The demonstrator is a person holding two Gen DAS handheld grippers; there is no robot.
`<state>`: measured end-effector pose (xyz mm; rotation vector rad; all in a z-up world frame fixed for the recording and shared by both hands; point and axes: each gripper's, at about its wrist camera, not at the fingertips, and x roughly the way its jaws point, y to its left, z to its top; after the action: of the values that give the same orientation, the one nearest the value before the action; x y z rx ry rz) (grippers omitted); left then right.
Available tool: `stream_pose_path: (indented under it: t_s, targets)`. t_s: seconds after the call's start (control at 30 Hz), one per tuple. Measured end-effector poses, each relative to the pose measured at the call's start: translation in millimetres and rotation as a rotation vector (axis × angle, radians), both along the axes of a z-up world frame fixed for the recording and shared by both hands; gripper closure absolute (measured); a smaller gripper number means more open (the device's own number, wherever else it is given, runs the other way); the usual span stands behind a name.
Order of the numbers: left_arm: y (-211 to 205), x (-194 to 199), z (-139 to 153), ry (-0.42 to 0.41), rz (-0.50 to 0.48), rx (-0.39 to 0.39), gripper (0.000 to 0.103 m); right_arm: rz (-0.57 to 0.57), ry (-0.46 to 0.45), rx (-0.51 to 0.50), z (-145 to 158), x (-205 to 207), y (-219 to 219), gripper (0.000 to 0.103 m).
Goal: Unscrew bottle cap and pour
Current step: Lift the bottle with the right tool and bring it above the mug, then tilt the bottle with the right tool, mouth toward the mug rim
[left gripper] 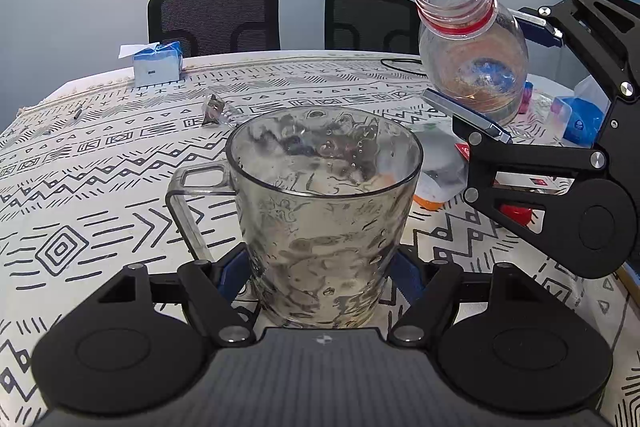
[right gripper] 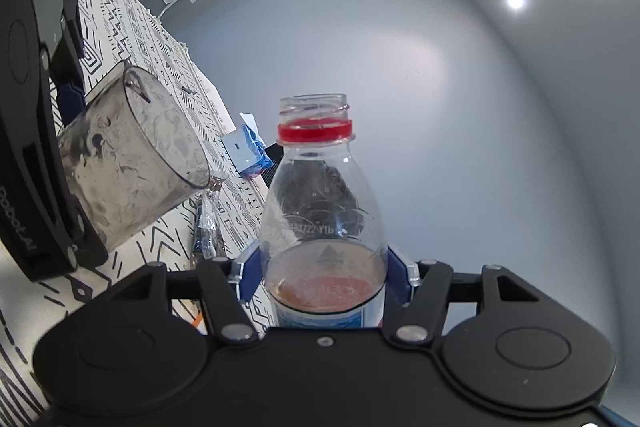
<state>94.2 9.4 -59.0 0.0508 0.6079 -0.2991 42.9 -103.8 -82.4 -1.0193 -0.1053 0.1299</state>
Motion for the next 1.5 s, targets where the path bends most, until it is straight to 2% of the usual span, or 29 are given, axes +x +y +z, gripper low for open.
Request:
stream_pose_path:
  t_s: [0.2,0.37,0.4,0.43,0.53,0.57,1.43,1.5]
  targets:
    - [-1,3,-1,-0.003,-0.001,0.006,0.032,0.001,-0.025,-0.042,-4,0,2,0.038]
    - [-1,6,-1,-0.006,-0.001,0.012,0.032,0.002,-0.018,-0.036,-5,-2,-2,0.039]
    - [-2,6,-2,-0.006,-0.002,0.013,0.032,0.005,-0.013,-0.053,18,16,5,0.039]
    - [-2,7,-2,-0.007,-0.002,0.014,0.032,0.006,-0.017,-0.063,26,22,8,0.039]
    - [0,6,-2,-0.008,-0.002,0.015,0.032,0.013,-0.024,-0.081,32,26,10,0.039]
    - [-1,-5,-1,-0.009,-0.004,0.014,0.032,0.015,-0.026,-0.086,33,27,11,0.039]
    - [0,-5,-2,-0.015,-0.005,0.016,0.032,0.032,-0.065,-0.164,96,62,40,0.038]
    - [0,-4,-2,-0.015,-0.005,0.015,0.032,0.035,-0.068,-0.167,93,64,41,0.038]
